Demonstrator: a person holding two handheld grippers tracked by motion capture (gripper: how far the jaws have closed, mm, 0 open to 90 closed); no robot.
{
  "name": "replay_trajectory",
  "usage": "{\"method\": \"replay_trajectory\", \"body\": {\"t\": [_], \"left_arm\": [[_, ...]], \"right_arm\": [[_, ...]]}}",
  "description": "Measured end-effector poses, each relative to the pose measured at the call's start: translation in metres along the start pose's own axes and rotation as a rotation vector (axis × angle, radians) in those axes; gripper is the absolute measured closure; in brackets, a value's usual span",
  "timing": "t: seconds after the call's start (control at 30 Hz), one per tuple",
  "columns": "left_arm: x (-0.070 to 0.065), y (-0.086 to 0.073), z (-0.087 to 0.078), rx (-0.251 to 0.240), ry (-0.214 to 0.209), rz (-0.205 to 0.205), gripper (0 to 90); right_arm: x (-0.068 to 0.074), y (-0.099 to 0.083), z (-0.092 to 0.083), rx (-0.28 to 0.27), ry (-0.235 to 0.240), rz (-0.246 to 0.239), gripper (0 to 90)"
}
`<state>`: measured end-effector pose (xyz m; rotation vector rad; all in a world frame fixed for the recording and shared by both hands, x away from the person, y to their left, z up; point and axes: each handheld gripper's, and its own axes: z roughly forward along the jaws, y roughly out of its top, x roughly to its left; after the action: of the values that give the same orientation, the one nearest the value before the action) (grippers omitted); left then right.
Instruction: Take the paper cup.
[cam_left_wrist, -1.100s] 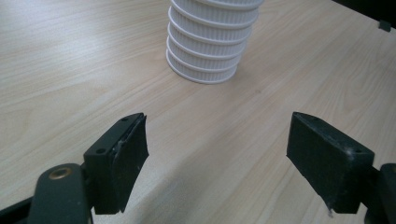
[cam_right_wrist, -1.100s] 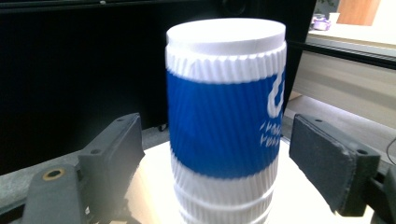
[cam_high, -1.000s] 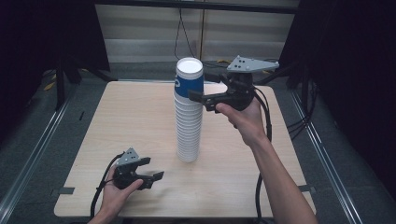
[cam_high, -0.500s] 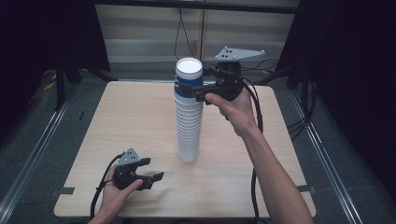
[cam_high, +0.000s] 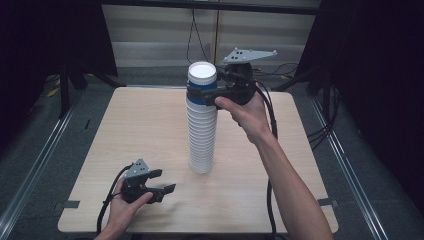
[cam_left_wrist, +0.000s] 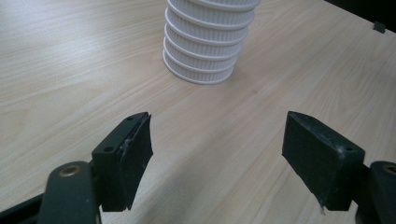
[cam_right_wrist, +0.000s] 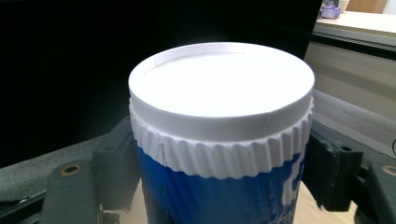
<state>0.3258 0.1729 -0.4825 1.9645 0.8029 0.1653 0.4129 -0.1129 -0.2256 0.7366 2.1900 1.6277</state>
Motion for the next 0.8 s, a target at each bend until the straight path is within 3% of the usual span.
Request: {"method": "replay_trajectory", "body": {"t": [0.47, 0.53, 0.8], "left_arm": [[0.0, 0.0, 0.001, 0.009, -0.006, -0.006, 19.5], [-0.001, 0.001, 0.0, -0.011, -0.024, 0.004, 16.3], [-0.002, 0.001, 0.0, -0.016, -0.027, 0.021, 16.2]], "right_arm": [[0.002, 0.007, -0.003, -0.022, -0.012, -0.014, 24.9], [0.003, 0.009, -0.005, -0.036, -0.022, -0.009, 24.9], [0.003, 0.013, -0.008, -0.065, -0.011, -0.004, 25.0]]}}
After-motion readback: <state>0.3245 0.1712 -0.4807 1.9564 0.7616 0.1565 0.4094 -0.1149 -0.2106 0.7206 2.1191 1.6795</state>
